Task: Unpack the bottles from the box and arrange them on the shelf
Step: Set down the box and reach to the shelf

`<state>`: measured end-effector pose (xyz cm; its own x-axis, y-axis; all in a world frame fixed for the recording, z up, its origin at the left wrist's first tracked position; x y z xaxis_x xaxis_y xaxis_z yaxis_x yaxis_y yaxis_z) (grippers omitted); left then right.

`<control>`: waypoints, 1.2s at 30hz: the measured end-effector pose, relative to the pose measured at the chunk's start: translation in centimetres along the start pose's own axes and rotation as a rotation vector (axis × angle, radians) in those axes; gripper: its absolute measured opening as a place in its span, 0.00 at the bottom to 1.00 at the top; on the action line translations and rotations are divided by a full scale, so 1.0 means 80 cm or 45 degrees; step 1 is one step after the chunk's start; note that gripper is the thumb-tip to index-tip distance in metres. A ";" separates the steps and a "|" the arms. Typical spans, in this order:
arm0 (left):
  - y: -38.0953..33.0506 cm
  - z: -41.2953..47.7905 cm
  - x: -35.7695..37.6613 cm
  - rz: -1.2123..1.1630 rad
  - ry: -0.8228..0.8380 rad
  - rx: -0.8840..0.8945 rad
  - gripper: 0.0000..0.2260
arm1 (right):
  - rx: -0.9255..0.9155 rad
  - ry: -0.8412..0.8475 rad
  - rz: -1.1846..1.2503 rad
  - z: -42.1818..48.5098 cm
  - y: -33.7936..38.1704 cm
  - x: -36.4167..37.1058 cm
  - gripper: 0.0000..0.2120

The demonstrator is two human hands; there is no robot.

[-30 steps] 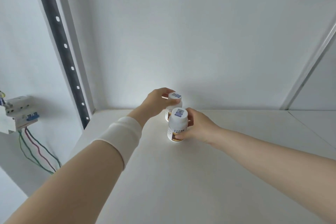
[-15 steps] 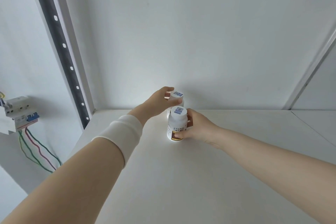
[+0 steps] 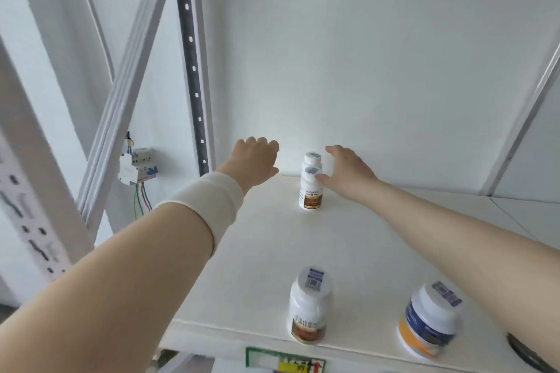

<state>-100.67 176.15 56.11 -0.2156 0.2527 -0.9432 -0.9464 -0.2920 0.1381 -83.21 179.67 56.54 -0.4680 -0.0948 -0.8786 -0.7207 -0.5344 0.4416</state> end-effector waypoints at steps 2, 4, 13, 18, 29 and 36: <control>0.004 -0.045 -0.024 0.219 -0.068 -0.008 0.20 | -0.111 -0.050 -0.184 -0.030 0.020 -0.004 0.28; 0.009 -0.092 -0.043 0.332 -0.109 -0.054 0.18 | -0.228 -0.067 -0.378 -0.062 0.044 -0.005 0.26; 0.095 -0.315 -0.084 0.420 -0.350 -0.104 0.15 | -0.686 -0.088 -0.583 -0.198 0.172 0.036 0.22; 0.180 -0.439 -0.054 0.376 -0.450 -0.093 0.15 | -0.914 -0.010 -0.633 -0.258 0.244 0.111 0.20; 0.379 -0.692 0.148 0.273 0.415 -0.827 0.12 | -1.181 0.569 -0.751 -0.350 0.420 0.441 0.17; 0.427 -0.790 0.285 -0.030 0.789 -1.120 0.11 | -1.225 0.954 -0.863 -0.379 0.444 0.627 0.17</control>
<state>-122.72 113.67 20.20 0.1938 -0.1725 -0.9658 -0.3905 -0.9166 0.0854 -116.76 130.49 22.65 0.4282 0.1533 -0.8906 0.0791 -0.9881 -0.1321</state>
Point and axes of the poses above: each hand's wrist, its own z-axis towards the middle knuckle, its own x-axis out of the palm, y = z × x, the point moved 1 cm from there along z, towards the middle knuckle, and after that the axes turned 4 degrees about -x, right-handed, at the moved point
